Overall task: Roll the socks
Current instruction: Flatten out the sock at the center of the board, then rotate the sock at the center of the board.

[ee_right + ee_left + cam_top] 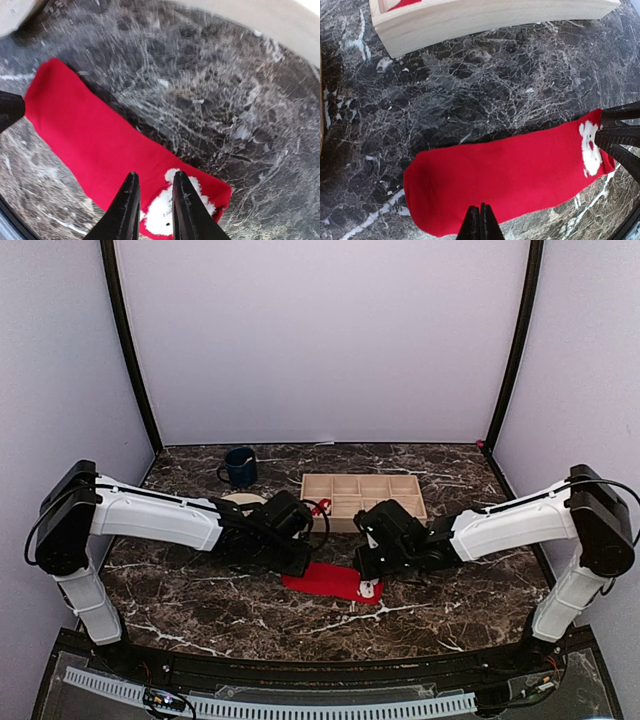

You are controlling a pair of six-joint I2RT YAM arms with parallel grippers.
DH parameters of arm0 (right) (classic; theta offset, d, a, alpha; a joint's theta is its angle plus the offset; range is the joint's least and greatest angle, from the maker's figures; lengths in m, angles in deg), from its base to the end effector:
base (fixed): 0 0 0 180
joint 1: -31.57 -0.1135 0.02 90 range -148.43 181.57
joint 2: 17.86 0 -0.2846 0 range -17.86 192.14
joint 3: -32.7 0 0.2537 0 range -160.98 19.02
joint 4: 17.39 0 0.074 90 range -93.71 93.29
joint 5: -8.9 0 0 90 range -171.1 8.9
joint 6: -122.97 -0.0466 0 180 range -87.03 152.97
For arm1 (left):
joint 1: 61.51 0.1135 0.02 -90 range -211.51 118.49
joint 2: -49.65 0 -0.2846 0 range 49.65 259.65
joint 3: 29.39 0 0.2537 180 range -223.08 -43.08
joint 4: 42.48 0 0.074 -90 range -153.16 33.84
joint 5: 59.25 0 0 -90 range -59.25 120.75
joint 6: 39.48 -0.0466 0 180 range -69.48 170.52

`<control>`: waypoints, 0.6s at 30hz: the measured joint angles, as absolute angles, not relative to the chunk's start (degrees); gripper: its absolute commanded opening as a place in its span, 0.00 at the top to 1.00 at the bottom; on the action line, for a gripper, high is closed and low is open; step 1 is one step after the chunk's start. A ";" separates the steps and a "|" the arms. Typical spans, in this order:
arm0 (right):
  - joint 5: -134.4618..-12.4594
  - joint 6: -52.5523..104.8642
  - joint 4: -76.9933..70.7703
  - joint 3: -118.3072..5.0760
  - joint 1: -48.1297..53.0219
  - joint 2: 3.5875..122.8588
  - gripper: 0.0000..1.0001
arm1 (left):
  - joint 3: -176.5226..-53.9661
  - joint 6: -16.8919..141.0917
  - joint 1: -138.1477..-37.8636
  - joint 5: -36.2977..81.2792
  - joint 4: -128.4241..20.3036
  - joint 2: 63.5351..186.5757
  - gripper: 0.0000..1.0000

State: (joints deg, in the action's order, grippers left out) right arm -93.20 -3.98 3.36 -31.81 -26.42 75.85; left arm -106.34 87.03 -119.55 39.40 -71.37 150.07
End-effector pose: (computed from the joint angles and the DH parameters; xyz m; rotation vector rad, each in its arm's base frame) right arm 0.1868 0.2804 0.1822 -0.3581 2.4520 0.4877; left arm 0.2058 -0.3166 0.1973 0.4105 2.5102 -0.5061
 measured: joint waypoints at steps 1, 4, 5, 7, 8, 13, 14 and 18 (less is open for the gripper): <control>-92.63 -3.78 3.69 -31.98 -26.40 76.82 0.78 | -106.32 87.21 -119.31 38.83 -71.28 150.53 1.00; -91.67 -3.34 4.50 -32.05 -26.38 78.76 0.78 | -106.21 87.64 -118.74 36.82 -71.19 152.58 1.00; -91.36 -3.24 4.96 -32.05 -26.38 79.11 0.78 | -106.10 87.75 -118.72 36.16 -71.17 153.09 1.00; -91.14 -3.08 5.88 -32.05 -26.38 79.29 0.78 | -105.75 87.97 -118.52 35.31 -71.21 153.72 1.00; -91.12 -3.06 6.16 -32.05 -26.38 79.29 0.78 | -105.58 88.10 -118.45 34.74 -71.21 153.90 1.00; -91.12 -3.06 7.10 -32.03 -26.38 79.26 0.78 | -105.14 88.37 -117.93 32.95 -71.17 154.53 1.00; -91.12 -3.06 7.12 -31.96 -26.38 79.26 0.78 | -105.14 88.34 -117.89 32.66 -71.08 154.95 1.00; -90.93 -3.10 7.19 -31.15 -26.38 79.26 0.78 | -105.29 88.15 -117.49 31.77 -70.60 155.69 1.00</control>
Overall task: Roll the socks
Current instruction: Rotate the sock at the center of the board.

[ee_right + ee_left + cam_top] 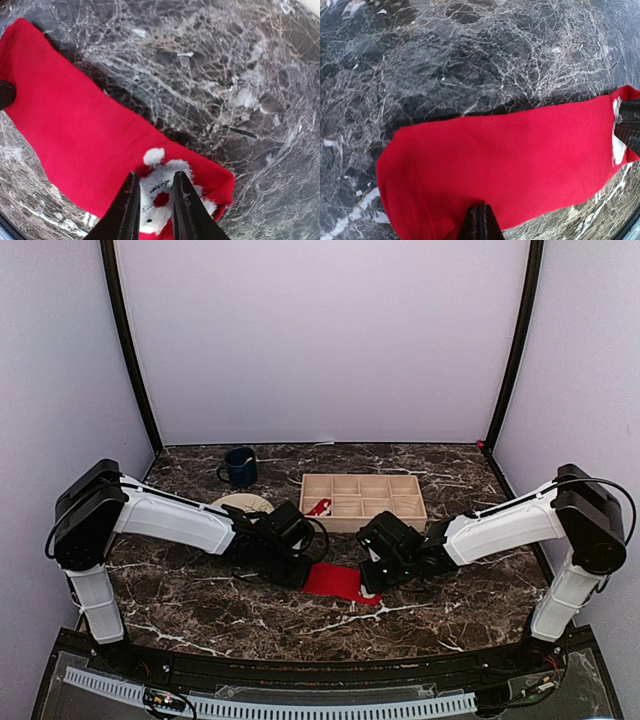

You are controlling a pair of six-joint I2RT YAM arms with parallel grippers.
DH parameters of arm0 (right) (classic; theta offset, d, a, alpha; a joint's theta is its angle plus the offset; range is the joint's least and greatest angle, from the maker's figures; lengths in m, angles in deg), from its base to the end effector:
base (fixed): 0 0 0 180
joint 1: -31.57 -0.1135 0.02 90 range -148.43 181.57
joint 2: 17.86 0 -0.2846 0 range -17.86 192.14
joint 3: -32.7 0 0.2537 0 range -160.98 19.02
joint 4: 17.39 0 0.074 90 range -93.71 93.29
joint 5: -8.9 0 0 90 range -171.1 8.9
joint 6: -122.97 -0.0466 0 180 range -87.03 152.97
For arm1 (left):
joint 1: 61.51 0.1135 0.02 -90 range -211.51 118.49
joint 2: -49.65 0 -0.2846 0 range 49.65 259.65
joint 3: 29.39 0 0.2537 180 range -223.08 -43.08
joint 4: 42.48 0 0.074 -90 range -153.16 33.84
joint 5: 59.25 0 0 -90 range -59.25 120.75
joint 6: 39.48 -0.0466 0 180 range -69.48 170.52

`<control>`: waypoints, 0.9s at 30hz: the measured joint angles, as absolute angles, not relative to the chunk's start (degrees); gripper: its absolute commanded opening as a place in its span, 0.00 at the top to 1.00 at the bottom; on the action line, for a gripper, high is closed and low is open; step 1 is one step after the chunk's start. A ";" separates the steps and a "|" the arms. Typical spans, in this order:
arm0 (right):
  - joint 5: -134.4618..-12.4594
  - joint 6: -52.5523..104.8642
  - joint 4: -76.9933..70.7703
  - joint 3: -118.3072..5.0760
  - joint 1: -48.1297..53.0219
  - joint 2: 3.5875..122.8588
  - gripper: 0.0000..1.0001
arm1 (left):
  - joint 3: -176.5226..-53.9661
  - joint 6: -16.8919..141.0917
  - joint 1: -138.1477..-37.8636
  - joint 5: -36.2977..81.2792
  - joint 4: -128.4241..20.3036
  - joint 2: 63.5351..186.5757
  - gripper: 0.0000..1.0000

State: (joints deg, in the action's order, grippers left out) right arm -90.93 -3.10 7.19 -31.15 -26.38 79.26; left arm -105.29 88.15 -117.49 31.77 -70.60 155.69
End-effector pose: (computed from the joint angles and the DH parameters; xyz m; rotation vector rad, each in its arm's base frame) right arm 0.1825 0.2765 0.1552 -0.4316 2.5737 0.3969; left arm 0.2141 -0.3157 0.1571 0.4235 2.6648 -0.5428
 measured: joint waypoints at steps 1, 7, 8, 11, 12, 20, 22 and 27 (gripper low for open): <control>-90.88 -3.13 7.23 -30.83 -26.38 79.26 0.78 | -105.44 87.95 -117.36 31.64 -70.58 155.84 1.00; -90.23 -3.52 5.75 -28.97 -26.38 78.87 0.79 | -106.45 86.31 -115.98 30.57 -69.64 156.93 1.00; -90.07 -3.61 5.31 -28.55 -26.38 78.63 0.79 | -106.71 85.92 -115.59 30.26 -69.44 157.22 1.00; -89.31 -3.96 4.94 -27.53 -26.38 77.76 0.79 | -107.78 84.69 -114.45 29.47 -69.03 158.14 1.00; -88.96 -4.09 5.02 -27.39 -26.45 77.56 0.79 | -108.37 84.10 -114.08 29.28 -68.94 158.64 1.00; -86.73 -6.08 5.70 -28.03 -29.27 77.78 0.80 | -114.12 79.12 -111.13 28.05 -68.55 163.08 1.00; -85.92 -6.65 6.10 -29.06 -30.93 78.50 0.80 | -114.97 78.03 -110.37 27.44 -68.37 163.78 1.00; -84.13 -7.93 7.06 -31.85 -34.62 80.62 0.80 | -115.37 75.99 -109.27 26.00 -67.74 164.28 1.00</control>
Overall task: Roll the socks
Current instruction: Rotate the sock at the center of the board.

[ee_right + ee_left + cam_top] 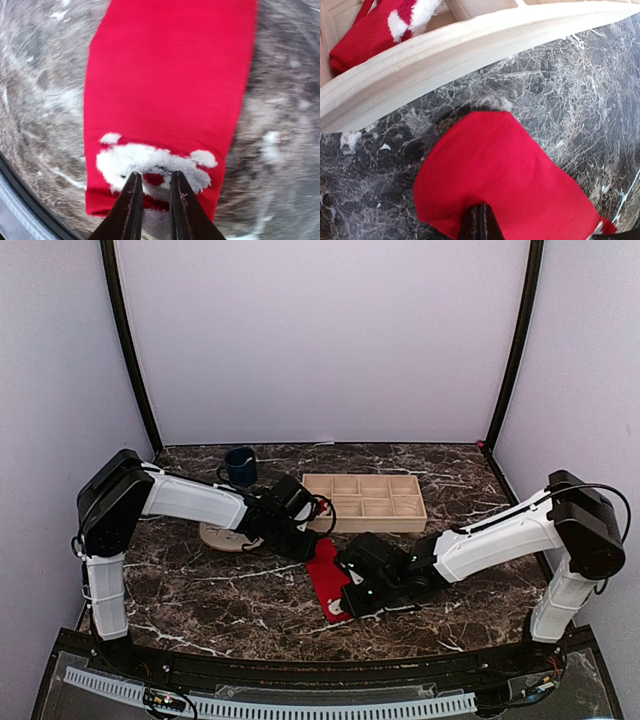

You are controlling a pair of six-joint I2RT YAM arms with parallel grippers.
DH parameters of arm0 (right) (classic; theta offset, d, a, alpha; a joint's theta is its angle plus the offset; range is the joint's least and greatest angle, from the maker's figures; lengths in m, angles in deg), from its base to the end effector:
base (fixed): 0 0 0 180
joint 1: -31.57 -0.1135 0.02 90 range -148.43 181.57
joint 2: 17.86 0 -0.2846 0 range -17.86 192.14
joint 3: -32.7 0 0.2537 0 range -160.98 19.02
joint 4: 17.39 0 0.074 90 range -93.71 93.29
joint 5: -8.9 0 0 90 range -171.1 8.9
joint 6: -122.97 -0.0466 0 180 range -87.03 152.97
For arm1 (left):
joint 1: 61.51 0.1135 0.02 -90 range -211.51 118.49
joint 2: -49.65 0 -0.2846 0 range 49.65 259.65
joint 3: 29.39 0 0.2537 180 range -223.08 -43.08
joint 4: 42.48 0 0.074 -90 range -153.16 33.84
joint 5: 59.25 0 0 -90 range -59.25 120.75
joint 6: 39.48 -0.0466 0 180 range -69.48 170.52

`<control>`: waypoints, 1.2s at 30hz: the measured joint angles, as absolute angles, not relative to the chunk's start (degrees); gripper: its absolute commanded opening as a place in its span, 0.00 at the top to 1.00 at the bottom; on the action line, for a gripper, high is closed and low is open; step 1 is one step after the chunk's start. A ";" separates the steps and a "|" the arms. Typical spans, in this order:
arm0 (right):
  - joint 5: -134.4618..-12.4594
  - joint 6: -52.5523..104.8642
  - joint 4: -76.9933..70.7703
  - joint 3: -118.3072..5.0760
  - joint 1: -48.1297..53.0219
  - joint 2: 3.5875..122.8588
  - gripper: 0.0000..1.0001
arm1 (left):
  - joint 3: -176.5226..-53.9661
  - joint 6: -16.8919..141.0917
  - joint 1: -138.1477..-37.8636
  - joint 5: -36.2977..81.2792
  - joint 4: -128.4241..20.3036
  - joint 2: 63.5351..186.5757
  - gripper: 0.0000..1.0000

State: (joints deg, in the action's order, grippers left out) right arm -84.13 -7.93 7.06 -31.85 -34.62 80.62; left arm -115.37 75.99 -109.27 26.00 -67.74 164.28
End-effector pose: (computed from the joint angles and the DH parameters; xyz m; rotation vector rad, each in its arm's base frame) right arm 0.1378 0.3061 0.1507 -0.5744 2.6531 0.5756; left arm 0.2877 -0.3226 0.1532 0.5413 2.5643 -0.5965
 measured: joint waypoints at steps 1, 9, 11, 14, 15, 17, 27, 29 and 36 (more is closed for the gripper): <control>-83.80 -8.13 7.21 -32.33 -35.12 80.97 0.80 | -115.37 75.58 -109.23 25.71 -67.69 164.28 1.00; -81.94 -8.50 9.61 -36.90 -37.92 84.01 0.80 | -115.37 72.10 -108.97 23.62 -66.29 164.74 1.00; -81.35 -8.26 10.12 -38.48 -38.64 85.17 0.80 | -115.37 71.19 -108.97 22.96 -65.79 164.91 1.00; -80.59 -7.83 10.31 -40.42 -39.56 86.70 0.80 | -115.39 69.85 -108.90 22.02 -64.94 165.15 1.00; -80.43 -7.67 10.36 -41.14 -39.80 87.24 0.79 | -115.37 69.48 -108.90 21.60 -64.63 165.26 1.00; -80.15 -7.15 10.51 -42.32 -40.22 88.14 0.78 | -115.37 68.78 -108.90 20.84 -64.07 165.44 1.00; -80.59 -2.91 10.77 -46.48 -40.92 90.89 0.72 | -115.43 66.77 -108.86 16.29 -61.40 166.33 1.00; -81.70 -1.55 10.82 -47.20 -40.92 90.87 0.70 | -115.43 66.55 -108.86 16.14 -61.38 166.33 1.00; -86.73 4.17 10.49 -46.24 -40.94 86.80 0.55 | -112.90 66.62 -108.86 16.38 -60.13 164.50 0.81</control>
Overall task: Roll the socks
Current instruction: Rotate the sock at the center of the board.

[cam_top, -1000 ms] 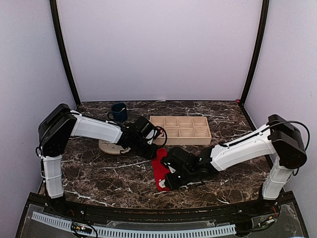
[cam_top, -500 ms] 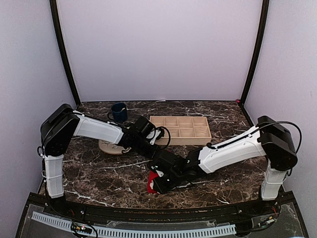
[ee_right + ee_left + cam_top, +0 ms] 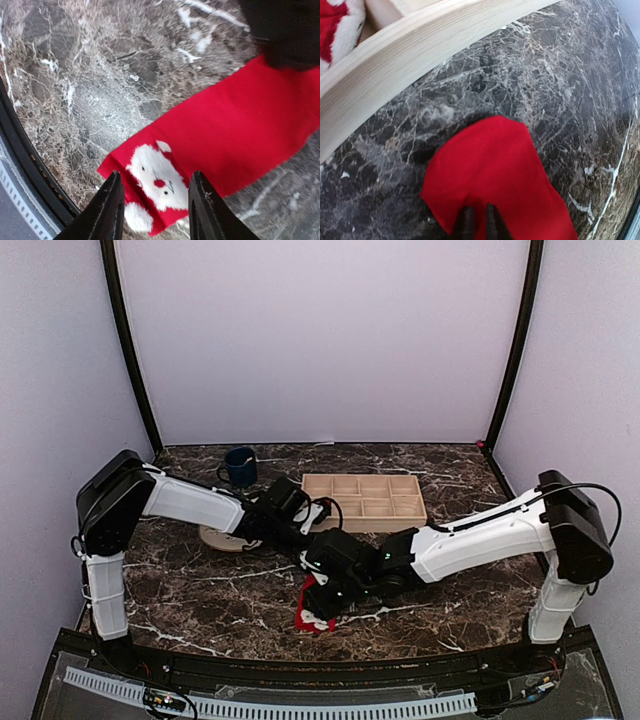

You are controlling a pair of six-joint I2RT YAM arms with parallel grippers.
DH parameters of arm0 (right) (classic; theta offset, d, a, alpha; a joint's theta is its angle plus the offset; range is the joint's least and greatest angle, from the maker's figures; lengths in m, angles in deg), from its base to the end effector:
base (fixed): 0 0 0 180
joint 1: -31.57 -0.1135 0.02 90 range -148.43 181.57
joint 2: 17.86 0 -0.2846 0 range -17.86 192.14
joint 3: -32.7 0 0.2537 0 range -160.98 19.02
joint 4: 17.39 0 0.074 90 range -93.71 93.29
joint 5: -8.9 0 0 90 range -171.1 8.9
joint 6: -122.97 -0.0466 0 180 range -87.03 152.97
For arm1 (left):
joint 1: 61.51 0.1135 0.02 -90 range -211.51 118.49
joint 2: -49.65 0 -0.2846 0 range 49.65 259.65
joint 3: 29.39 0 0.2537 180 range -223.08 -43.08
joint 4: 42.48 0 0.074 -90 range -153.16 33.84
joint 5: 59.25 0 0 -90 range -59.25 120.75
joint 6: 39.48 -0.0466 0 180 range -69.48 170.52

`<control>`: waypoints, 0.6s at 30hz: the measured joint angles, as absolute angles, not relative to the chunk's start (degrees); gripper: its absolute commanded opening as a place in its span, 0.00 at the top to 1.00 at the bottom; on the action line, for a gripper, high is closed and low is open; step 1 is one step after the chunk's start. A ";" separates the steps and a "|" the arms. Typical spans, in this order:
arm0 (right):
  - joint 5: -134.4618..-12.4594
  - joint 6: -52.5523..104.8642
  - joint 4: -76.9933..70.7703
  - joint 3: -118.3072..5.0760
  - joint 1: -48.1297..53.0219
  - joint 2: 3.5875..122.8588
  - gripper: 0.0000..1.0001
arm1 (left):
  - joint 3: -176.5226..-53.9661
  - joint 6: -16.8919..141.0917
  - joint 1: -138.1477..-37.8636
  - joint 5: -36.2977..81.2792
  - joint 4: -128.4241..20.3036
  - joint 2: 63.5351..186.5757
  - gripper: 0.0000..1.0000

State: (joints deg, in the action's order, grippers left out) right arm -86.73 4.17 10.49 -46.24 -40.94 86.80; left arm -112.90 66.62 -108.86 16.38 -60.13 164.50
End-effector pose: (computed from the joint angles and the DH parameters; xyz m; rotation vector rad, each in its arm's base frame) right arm 0.1222 0.3725 0.1818 -0.9307 2.4336 0.5812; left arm 0.2859 -0.3274 0.1499 0.8030 2.4246 -0.7753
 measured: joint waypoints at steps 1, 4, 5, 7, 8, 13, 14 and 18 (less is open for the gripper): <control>-87.25 4.81 10.47 -45.51 -40.94 85.51 0.54 | -112.44 66.36 -108.86 16.42 -60.11 163.95 0.75; -88.48 7.52 9.83 -42.15 -40.98 81.06 0.49 | -111.59 66.62 -108.86 16.69 -60.09 161.85 0.54; -88.68 8.09 9.55 -40.95 -40.98 79.77 0.48 | -111.50 66.68 -108.86 16.88 -60.13 160.98 0.48; -88.83 9.77 9.13 -38.00 -41.11 77.06 0.47 | -111.45 66.57 -108.86 17.58 -60.13 159.14 0.42; -88.81 10.60 8.98 -36.60 -41.18 75.94 0.47 | -111.43 66.60 -108.86 17.98 -60.11 158.11 0.41; -87.63 14.53 8.28 -30.83 -41.24 71.42 0.44 | -111.41 66.64 -108.86 20.56 -60.66 153.20 0.40; -87.08 15.26 8.11 -30.04 -41.24 70.78 0.43 | -111.21 66.71 -108.86 21.06 -60.66 152.15 0.39; -84.92 17.75 6.27 -27.59 -41.40 69.56 0.42 | -107.96 67.75 -108.86 22.02 -60.44 147.49 0.34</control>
